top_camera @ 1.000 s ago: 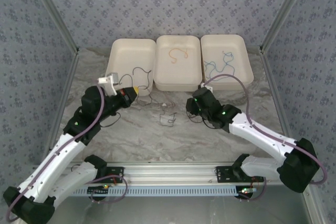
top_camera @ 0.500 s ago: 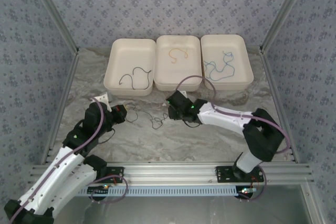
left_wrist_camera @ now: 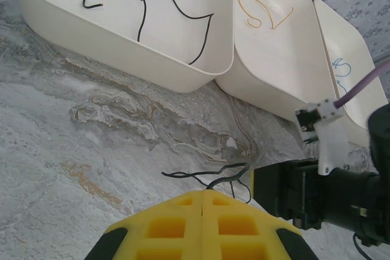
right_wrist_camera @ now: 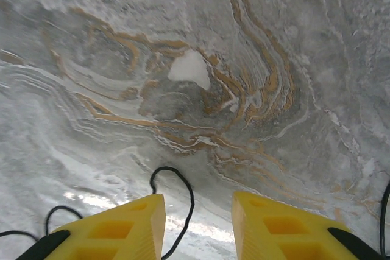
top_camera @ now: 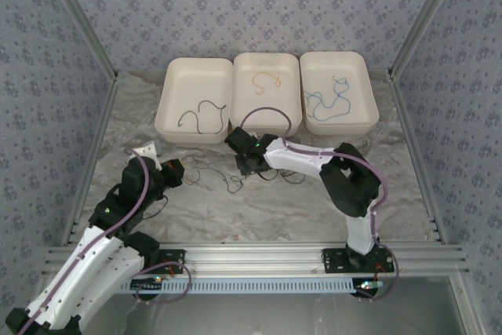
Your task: Untangle the cables
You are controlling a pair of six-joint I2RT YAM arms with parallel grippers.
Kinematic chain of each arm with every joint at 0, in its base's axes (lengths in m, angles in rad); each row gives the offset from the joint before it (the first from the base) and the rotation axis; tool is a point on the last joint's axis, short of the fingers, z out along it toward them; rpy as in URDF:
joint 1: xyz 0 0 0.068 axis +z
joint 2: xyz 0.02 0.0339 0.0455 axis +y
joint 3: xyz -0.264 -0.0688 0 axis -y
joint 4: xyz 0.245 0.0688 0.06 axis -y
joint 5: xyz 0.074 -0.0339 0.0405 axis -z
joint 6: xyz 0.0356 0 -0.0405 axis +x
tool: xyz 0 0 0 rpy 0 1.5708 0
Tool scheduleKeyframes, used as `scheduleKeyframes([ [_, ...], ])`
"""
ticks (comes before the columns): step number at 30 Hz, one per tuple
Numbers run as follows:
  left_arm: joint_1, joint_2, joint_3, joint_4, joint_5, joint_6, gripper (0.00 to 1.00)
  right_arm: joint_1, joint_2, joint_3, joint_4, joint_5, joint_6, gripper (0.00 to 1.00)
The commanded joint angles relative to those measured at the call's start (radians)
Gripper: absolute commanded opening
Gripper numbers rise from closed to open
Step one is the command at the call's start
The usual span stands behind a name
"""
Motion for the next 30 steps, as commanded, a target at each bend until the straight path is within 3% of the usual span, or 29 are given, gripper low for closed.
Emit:
scheduleKeyframes([
  [1, 0.005, -0.015, 0.016, -0.019, 0.001, 0.016, 0.0, 0.007, 0.041, 0.039, -0.103, 0.036, 0.035, 0.35],
  [18, 0.005, -0.028, 0.004, -0.008, 0.02, 0.007, 0.0, 0.009, 0.066, 0.057, -0.079, -0.019, 0.27, 0.37],
  [30, 0.004, -0.044, -0.01, 0.004, 0.039, -0.002, 0.0, 0.006, 0.062, 0.02, -0.036, -0.064, 0.424, 0.29],
])
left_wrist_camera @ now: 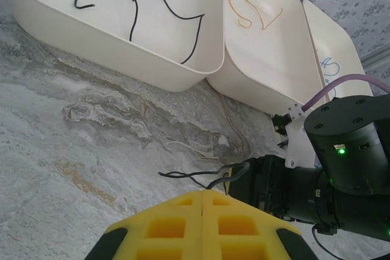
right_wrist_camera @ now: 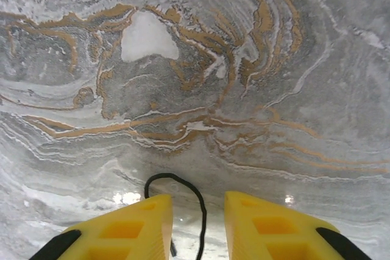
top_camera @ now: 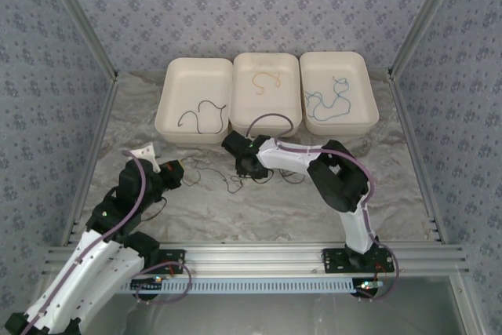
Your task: Untangle the cables
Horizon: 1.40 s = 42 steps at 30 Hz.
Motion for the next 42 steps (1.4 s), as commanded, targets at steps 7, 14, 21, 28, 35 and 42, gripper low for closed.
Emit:
scheduleKeyframes([
  [7, 0.004, -0.037, -0.018, 0.014, 0.028, -0.013, 0.0, -0.007, -0.01, -0.018, -0.005, 0.034, 0.118, 0.0],
  [14, 0.004, -0.049, -0.013, -0.029, 0.052, -0.004, 0.0, -0.029, -0.246, -0.067, 0.004, 0.289, 0.058, 0.0],
  [21, 0.004, 0.015, -0.071, -0.009, 0.101, -0.021, 0.0, -0.252, -0.594, -0.068, 0.004, 0.369, -0.126, 0.0],
  [28, 0.001, 0.054, -0.125, 0.011, 0.078, -0.041, 0.0, -0.549, -0.78, 0.038, 0.08, 0.229, -0.29, 0.0],
  [35, 0.001, 0.067, -0.166, -0.021, 0.003, -0.065, 0.0, -0.814, -0.819, 0.132, 0.133, -0.008, -0.267, 0.0],
  [42, 0.0, 0.09, -0.169, -0.022, -0.024, -0.049, 0.0, -0.967, -0.863, 0.095, 0.244, -0.18, -0.167, 0.0],
])
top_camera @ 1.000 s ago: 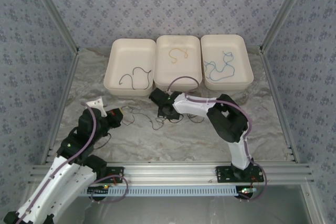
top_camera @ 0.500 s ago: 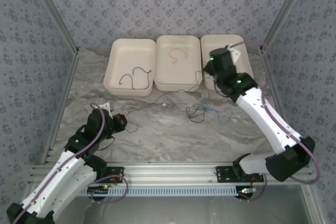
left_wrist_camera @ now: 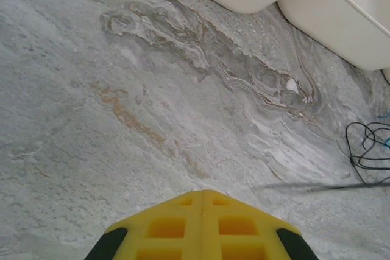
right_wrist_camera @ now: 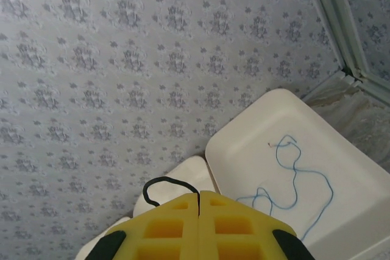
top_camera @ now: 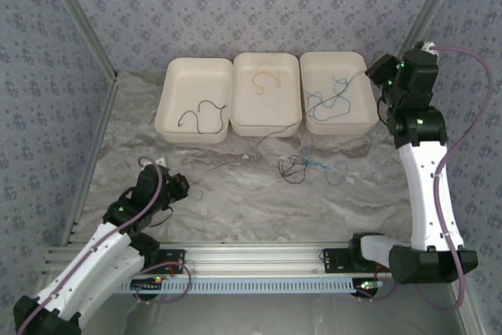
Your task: Untangle the cables
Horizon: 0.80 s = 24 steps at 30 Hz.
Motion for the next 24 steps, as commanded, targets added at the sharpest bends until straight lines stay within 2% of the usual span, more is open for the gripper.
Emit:
scheduleKeyframes([
  [1, 0.001, 0.019, -0.006, -0.016, -0.041, 0.006, 0.0, -0.073, -0.04, -0.019, 0.124, -0.132, 0.087, 0.0],
  [8, -0.027, 0.04, -0.011, 0.128, 0.092, 0.065, 0.0, -0.128, -0.091, -0.114, 0.335, -0.217, 0.243, 0.0],
  [11, -0.06, 0.062, 0.01, 0.123, 0.077, 0.088, 0.0, -0.15, -0.093, -0.144, 0.449, -0.263, 0.316, 0.0],
  [15, -0.066, 0.062, 0.02, 0.128, 0.066, 0.087, 0.0, -0.149, -0.028, -0.063, 0.468, -0.383, 0.339, 0.0],
  [18, -0.067, 0.032, 0.049, 0.14, 0.062, 0.069, 0.0, -0.115, 0.009, 0.015, 0.454, -0.464, 0.299, 0.0],
  [19, -0.067, 0.024, 0.071, 0.136, 0.058, 0.061, 0.01, -0.1, 0.014, 0.041, 0.449, -0.478, 0.275, 0.0],
  [21, -0.066, 0.016, 0.128, 0.131, 0.056, 0.042, 0.13, -0.068, 0.02, 0.103, 0.412, -0.495, 0.225, 0.0],
  [24, -0.067, 0.024, 0.241, 0.144, 0.065, 0.015, 0.19, -0.032, 0.048, 0.192, 0.381, -0.545, 0.2, 0.0],
])
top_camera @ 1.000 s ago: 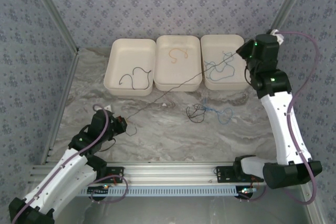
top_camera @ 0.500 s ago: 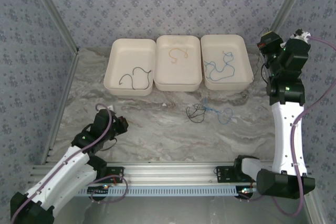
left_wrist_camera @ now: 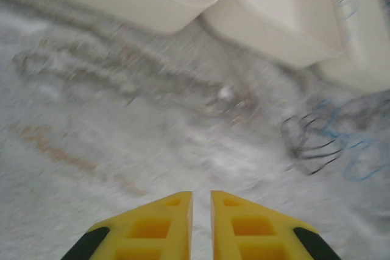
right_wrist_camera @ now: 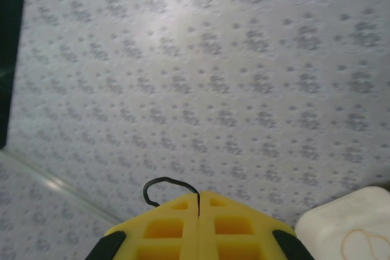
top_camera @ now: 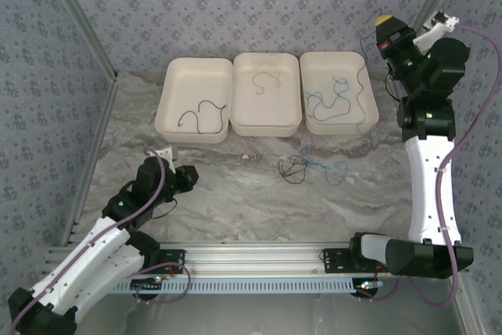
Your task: Untangle the cables
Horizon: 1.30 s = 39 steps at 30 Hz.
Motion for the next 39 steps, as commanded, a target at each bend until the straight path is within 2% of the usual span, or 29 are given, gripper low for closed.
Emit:
scheduleKeyframes([
  [1, -0.005, -0.003, 0.158, 0.051, 0.007, -0.028, 0.21, 0.042, 0.012, 0.12, -0.006, -0.103, -0.065, 0.0],
  [4, -0.006, 0.037, 0.287, 0.067, 0.032, -0.03, 0.24, 0.113, 0.045, 0.182, -0.039, -0.098, -0.096, 0.0],
  [8, -0.006, 0.085, 0.383, 0.133, 0.103, -0.031, 0.46, 0.232, 0.108, 0.246, -0.034, -0.089, -0.128, 0.0],
  [10, -0.012, 0.099, 0.382, 0.212, 0.16, -0.014, 0.53, 0.286, 0.138, 0.275, -0.032, -0.087, -0.137, 0.0],
  [13, -0.063, 0.122, 0.371, 0.312, 0.193, 0.072, 0.62, 0.369, 0.181, 0.31, -0.038, -0.075, -0.147, 0.0],
  [17, -0.152, 0.161, 0.39, 0.414, 0.152, 0.232, 0.77, 0.479, 0.225, 0.318, -0.044, -0.052, -0.17, 0.0],
  [23, -0.171, 0.289, 0.573, 0.396, 0.083, 0.317, 0.88, 0.629, 0.284, 0.296, -0.068, 0.009, -0.254, 0.0],
  [28, -0.172, 0.411, 0.697, 0.355, 0.129, 0.359, 0.88, 0.683, 0.348, 0.316, -0.055, 0.025, -0.249, 0.0],
  [33, -0.171, 0.461, 0.689, 0.347, 0.038, 0.487, 0.95, 0.724, 0.395, 0.383, -0.097, 0.029, -0.251, 0.0],
  [37, -0.171, 0.511, 0.708, 0.363, 0.011, 0.532, 0.95, 0.742, 0.402, 0.39, -0.115, 0.032, -0.247, 0.0],
  [39, -0.17, 0.534, 0.72, 0.362, -0.049, 0.555, 0.92, 0.747, 0.4, 0.389, -0.126, 0.035, -0.245, 0.0],
])
